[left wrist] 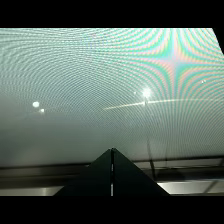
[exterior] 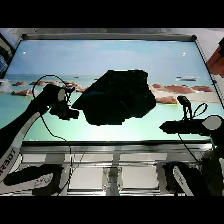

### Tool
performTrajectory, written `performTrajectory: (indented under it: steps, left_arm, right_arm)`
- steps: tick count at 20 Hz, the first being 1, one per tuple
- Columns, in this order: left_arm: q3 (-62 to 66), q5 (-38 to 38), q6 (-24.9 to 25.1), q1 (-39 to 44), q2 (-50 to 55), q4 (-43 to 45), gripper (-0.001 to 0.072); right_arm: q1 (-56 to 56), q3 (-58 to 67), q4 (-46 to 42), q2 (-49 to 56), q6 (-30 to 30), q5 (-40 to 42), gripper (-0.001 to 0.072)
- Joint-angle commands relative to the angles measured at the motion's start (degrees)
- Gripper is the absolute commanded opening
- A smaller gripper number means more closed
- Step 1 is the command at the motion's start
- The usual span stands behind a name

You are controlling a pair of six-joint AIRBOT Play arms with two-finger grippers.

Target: Fold the clothes and pants, and hang the long-sleeved shirts on hangers.

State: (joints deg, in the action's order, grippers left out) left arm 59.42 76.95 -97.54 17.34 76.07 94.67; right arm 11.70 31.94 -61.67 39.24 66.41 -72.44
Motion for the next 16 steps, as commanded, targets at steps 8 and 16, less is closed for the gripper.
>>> performTrajectory:
  steps: [8,16]
  left_arm:
    - [-0.02,-0.02,0.0,-0.04,-0.02,0.02,0.0022]
    - [-0.02,-7.02,0.0,-0.04,0.02,0.02,0.0022]
  right_arm:
    - [0.04,-0.15,0.39,-0.02,0.0,6.43,0.0093]
    - [0.04,-0.15,0.44,-0.02,0.39,10.54,0.0092]
